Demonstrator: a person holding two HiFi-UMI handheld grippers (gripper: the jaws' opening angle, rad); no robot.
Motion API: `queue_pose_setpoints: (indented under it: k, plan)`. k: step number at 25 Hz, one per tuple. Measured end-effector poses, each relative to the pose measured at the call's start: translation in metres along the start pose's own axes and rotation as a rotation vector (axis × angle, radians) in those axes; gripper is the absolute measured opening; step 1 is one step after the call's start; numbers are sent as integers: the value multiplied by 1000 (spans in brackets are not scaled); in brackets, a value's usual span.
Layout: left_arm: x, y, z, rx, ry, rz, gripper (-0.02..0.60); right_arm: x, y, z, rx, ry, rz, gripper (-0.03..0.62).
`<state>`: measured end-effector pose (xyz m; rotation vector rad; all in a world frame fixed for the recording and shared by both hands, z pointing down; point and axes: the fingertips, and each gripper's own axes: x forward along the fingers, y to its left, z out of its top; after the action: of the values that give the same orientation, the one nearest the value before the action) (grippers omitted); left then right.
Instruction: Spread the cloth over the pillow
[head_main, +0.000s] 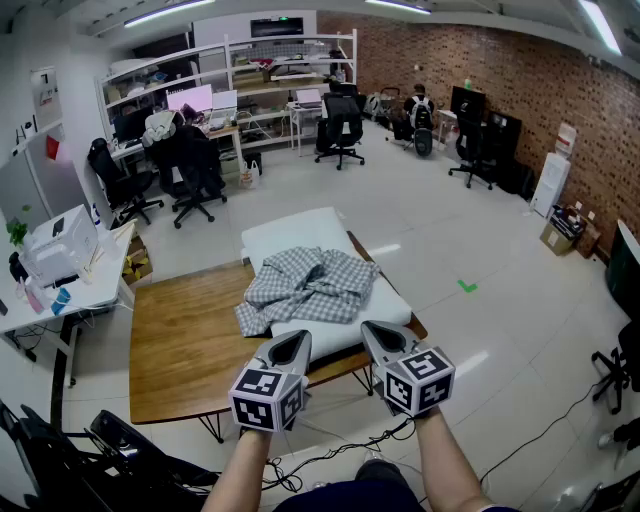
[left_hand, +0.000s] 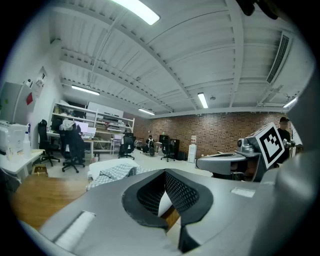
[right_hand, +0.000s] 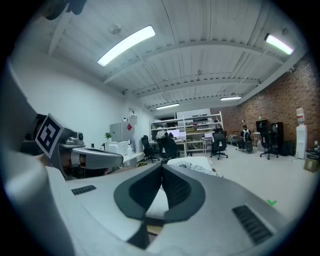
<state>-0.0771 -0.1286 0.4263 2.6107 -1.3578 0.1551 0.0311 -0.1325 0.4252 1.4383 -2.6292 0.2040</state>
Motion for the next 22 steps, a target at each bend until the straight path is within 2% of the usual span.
queue_pose_setpoints:
  k: [5,12,13,18,20,22]
  plan:
    - [15,3,5,20,6,-16,3,16,-20,4,-17,5,-39,6]
    - [38,24,-6,-6,33,-3,3,47,-57,-11,12,50,-74,5]
    - [44,29,-7,-11,37,4,3,54,-63,-18,20,64,-75,26]
    - [70,51,-22,-44,70,47,3,91,-97,-51,14,157,-94,34]
    - [80,59,-30,-58,85,68,3,103,-109,-61,5,190,-95,106]
    - [89,66,-36,-66,99,89,3,116,-119,-68,-3,212,-90,109]
